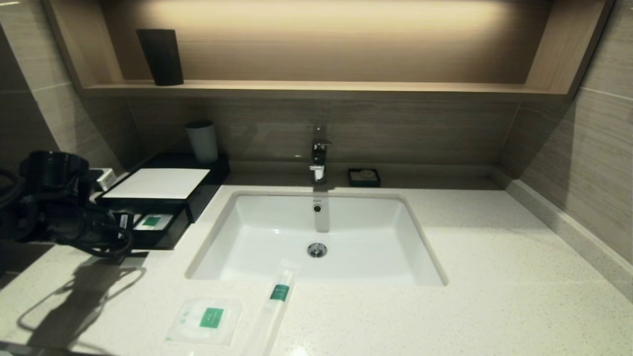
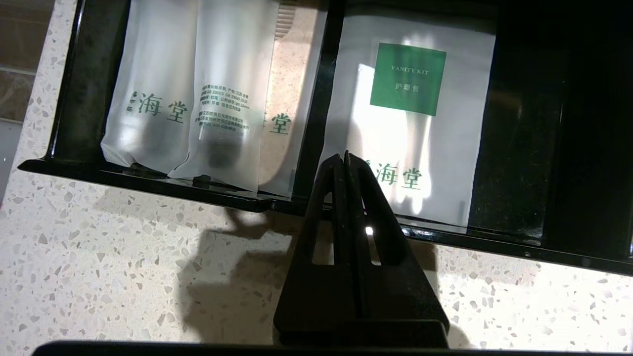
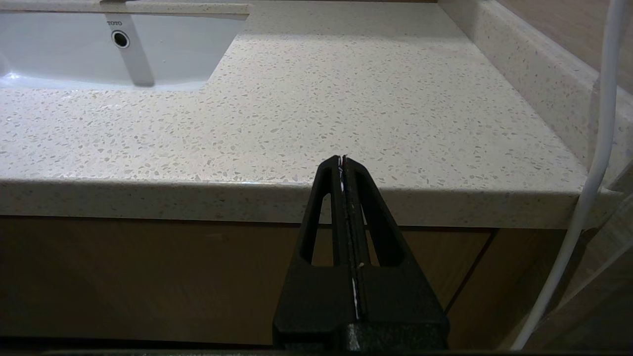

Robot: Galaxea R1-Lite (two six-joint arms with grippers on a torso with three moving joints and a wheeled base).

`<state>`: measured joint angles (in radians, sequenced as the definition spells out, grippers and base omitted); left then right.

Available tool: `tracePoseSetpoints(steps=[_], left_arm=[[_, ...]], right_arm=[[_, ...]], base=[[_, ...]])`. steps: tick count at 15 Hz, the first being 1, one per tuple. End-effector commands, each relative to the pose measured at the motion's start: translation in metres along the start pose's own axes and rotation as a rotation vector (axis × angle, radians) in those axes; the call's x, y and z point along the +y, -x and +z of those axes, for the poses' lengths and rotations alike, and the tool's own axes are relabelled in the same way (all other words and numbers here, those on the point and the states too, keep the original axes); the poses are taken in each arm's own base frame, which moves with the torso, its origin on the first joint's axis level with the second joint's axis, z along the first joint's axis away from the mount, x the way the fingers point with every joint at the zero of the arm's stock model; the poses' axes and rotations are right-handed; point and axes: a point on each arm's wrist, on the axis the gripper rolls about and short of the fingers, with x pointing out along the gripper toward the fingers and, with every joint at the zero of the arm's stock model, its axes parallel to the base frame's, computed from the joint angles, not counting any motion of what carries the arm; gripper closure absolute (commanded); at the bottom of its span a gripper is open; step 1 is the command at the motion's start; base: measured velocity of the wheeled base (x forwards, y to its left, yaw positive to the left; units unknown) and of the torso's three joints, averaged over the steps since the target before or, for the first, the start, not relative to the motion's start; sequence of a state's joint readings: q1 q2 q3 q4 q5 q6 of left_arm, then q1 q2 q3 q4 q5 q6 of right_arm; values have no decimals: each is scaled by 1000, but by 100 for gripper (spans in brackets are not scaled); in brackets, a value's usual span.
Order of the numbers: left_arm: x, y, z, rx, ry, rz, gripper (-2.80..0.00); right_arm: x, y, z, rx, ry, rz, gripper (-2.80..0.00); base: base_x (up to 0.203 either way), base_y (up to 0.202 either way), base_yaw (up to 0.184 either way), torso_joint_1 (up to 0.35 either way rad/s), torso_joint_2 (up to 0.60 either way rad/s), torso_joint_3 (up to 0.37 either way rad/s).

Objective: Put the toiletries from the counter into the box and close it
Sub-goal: Open the drawer

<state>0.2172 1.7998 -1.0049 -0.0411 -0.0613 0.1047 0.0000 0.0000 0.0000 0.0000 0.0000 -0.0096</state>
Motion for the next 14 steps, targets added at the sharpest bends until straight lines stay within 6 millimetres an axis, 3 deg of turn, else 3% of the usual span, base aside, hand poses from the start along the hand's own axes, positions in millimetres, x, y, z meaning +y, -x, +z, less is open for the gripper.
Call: tracePoseSetpoints(steps=[1, 14], left_arm=[[1, 1, 0, 2, -1, 2, 0], [4, 13, -6, 59, -22, 4, 0]], right_arm=[[0, 0, 0, 0, 0, 0, 0], [0, 0, 0, -2, 1, 0, 0]], base=[[0, 0, 0, 0, 0, 0], [0, 0, 0, 0, 0, 0]])
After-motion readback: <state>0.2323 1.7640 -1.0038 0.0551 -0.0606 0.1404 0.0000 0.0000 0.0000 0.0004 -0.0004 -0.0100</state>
